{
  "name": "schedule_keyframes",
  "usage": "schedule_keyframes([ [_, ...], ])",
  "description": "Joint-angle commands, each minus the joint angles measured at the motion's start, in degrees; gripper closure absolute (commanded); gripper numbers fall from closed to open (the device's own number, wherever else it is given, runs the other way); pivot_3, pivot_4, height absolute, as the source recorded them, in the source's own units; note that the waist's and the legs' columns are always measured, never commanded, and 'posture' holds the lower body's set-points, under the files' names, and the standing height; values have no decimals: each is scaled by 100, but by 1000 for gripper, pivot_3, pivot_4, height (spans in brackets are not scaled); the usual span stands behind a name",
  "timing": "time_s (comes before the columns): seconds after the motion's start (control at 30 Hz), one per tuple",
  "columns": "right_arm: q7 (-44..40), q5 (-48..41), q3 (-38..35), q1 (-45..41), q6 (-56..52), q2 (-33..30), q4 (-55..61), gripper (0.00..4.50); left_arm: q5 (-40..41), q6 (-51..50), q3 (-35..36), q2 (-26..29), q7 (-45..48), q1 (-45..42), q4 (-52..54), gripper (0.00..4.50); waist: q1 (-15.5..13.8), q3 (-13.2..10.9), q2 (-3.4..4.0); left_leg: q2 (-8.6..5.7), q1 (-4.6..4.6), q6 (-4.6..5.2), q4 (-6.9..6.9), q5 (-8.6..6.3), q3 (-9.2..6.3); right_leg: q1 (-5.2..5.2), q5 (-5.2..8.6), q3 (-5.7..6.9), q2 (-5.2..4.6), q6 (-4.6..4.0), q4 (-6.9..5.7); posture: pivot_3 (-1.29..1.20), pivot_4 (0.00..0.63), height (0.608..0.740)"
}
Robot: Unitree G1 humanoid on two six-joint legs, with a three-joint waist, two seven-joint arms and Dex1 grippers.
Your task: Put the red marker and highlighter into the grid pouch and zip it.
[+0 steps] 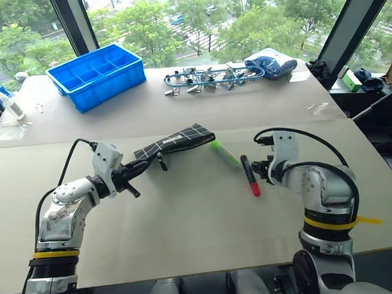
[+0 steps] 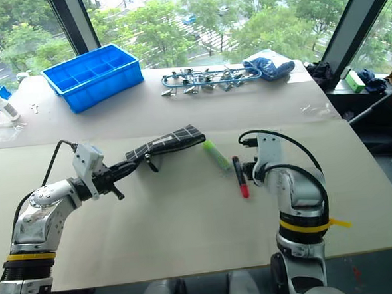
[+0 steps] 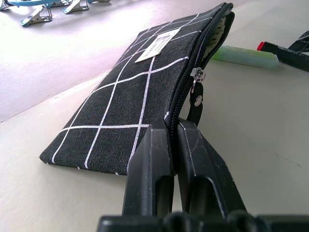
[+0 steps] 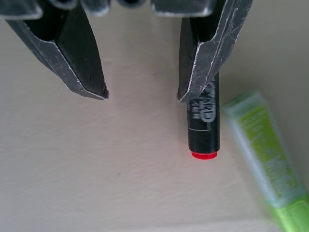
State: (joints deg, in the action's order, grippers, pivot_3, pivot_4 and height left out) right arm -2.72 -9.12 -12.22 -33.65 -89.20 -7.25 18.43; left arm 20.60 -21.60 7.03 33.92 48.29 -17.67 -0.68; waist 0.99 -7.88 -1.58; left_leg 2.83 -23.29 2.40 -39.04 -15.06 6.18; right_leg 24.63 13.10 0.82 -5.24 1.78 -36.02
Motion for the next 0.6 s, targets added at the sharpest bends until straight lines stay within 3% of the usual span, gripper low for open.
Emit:
schedule_keyframes([
  [0.03, -51, -54, -110, -123, -207, 58, 363, 1930, 81, 84, 41, -4, 34, -75, 94, 4500, 1, 0, 0, 0, 0, 0, 0, 0, 0, 0, 0, 0, 0, 0, 0, 0, 150, 740],
  [0.2, -57, 28, 35, -73, 20, -147, 382, 1930, 86, 70, 39, 3, 50, -38, 135, 4500, -4, 0, 1, -1, 0, 0, 0, 0, 2, 0, 0, 1, -1, 0, 1, 0, 150, 740],
  [0.6, -451, -522, -132, -448, -330, 160, 584, 1930, 92, 27, 56, 40, 80, -22, 162, 4500, 4, -1, 1, 0, -6, -10, 10, 6, 7, 14, 1, -2, 2, -3, -3, 0, 150, 740],
])
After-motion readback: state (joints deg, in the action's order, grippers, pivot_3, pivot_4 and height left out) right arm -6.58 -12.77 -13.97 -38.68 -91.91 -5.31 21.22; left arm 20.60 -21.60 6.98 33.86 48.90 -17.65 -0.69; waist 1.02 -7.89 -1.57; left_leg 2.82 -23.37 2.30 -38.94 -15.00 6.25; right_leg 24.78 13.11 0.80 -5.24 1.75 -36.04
